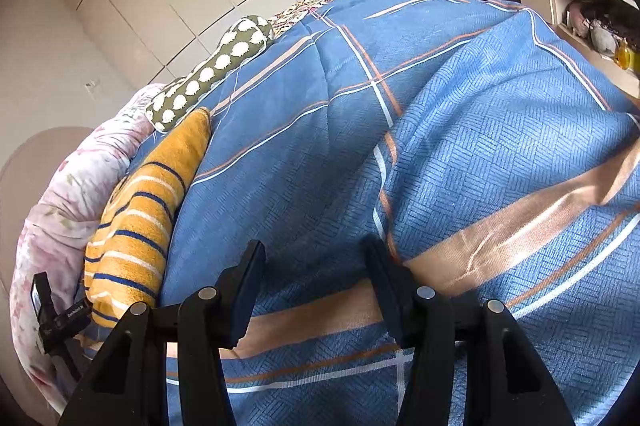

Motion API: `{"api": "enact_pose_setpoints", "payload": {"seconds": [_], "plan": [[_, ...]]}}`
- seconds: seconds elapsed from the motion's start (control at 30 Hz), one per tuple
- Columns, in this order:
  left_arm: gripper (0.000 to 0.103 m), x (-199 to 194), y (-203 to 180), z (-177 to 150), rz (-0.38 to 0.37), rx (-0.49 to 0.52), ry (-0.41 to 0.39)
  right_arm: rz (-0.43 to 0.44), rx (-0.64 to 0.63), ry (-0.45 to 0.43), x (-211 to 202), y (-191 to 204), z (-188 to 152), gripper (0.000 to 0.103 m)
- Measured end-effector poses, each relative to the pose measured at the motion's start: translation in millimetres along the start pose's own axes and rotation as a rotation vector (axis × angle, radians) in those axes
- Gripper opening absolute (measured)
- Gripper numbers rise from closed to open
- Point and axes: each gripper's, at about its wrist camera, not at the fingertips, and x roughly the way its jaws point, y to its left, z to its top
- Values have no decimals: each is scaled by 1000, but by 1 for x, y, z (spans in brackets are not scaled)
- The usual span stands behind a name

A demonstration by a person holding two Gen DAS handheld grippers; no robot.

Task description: Fold small clothes

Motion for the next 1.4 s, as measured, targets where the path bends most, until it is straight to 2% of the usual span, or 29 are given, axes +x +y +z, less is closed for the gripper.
{"api": "enact_pose_setpoints", "payload": {"seconds": [1.4], "plan": [[103,0,1,0,-1,0,0,-20,-15,1,1,1,-1,56]]}}
